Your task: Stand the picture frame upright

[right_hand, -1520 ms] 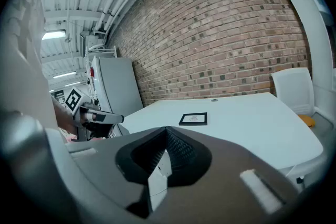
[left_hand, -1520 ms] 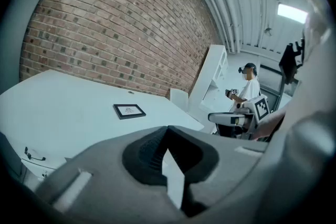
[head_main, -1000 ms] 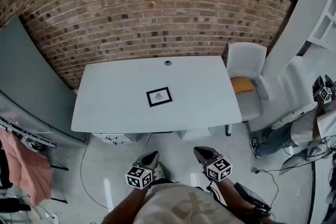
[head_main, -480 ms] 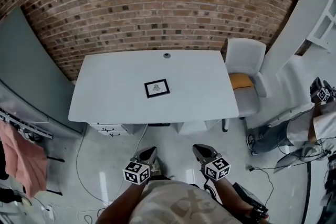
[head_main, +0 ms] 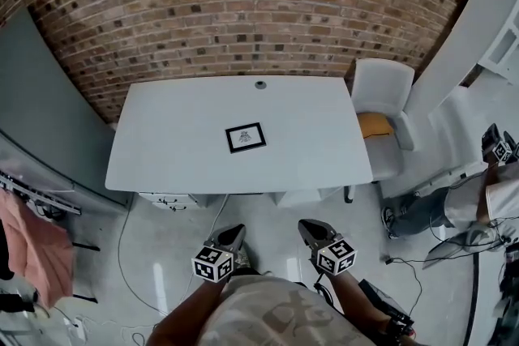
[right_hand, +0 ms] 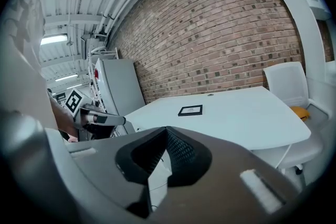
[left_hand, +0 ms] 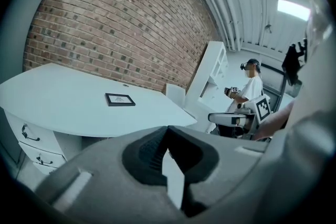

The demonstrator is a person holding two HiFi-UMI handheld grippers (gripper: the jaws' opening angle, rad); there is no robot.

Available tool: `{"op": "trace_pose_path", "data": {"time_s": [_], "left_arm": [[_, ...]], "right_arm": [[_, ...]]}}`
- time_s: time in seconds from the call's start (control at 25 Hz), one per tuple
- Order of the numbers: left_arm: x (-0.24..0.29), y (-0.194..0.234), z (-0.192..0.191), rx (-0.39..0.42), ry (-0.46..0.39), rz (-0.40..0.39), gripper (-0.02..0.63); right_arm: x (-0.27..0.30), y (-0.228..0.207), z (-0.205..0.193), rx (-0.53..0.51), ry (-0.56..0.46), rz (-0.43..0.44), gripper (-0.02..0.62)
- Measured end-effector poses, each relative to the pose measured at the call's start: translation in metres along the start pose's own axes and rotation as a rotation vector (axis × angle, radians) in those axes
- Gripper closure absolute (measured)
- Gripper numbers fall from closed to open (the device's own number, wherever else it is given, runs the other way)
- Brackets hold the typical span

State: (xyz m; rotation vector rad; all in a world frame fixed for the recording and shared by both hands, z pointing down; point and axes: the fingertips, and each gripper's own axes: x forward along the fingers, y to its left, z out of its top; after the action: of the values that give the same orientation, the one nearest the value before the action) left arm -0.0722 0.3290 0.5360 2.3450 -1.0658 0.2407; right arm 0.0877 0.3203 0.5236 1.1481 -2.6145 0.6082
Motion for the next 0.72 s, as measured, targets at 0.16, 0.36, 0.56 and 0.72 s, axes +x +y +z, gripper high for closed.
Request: {"op": "trace_pose_path", "data": {"time_s": [0.16, 0.36, 0.56, 0.72], "left_arm": [[0.005, 0.02, 0.011, -0.002, -0.001, 0.001, 0.603], [0.01, 0.045, 0.028, -0.015, 0.0, -0.003, 0.603], [0.011, 0.071, 0.043, -0.021, 0.002, -0.012, 0.603], [0.008, 0.093, 0.055, -0.021, -0.005, -0.016, 0.603]], "right_arm": [[0.022, -0.002, 0.007, -0.001, 0.001, 0.003, 0.588], [0.049, -0.01, 0.02, -0.01, 0.028, -0.027, 0.588], [0.075, -0.012, 0.036, -0.01, 0.021, -0.056, 0.588], [0.094, -0.008, 0.047, -0.024, 0.017, -0.079, 0.588]]}}
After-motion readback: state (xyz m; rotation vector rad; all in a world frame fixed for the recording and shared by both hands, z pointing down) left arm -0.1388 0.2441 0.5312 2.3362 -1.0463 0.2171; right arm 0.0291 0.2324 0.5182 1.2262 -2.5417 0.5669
